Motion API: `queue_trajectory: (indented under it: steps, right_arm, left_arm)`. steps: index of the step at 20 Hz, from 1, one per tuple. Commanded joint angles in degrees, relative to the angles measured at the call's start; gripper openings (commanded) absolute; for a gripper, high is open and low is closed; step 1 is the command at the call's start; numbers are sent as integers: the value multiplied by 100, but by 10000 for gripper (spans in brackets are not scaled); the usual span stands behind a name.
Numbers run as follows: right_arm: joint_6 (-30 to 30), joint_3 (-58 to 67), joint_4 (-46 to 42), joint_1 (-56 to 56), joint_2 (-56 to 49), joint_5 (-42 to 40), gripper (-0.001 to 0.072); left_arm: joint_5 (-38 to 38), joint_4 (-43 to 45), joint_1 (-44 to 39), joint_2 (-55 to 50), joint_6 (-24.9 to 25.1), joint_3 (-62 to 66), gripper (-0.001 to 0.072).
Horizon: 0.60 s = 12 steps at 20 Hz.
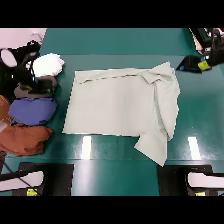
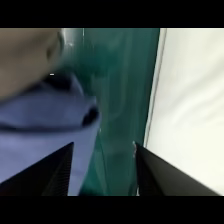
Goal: Fold the shirts.
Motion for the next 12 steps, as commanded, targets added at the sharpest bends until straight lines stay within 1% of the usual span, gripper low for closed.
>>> queue_trajectory:
  steps: [1, 4, 8, 12]
  right_arm:
    - [-33, -1191, 4, 4, 870, 247, 441]
    - [-33, -1950, 4, 4, 1462, 210, 441]
    - [-33, -2634, 4, 4, 1978, 116, 442]
    - [-31, -2787, 2, 4, 2173, 87, 441]
  left_arm:
    - [13, -345, 94, 778, 136, -1506, 448]
    - [291, -739, 94, 997, 133, -2455, 447]
    - [656, -1215, 94, 994, 243, -3136, 448]
    - [866, -1585, 92, 994, 289, -3528, 448]
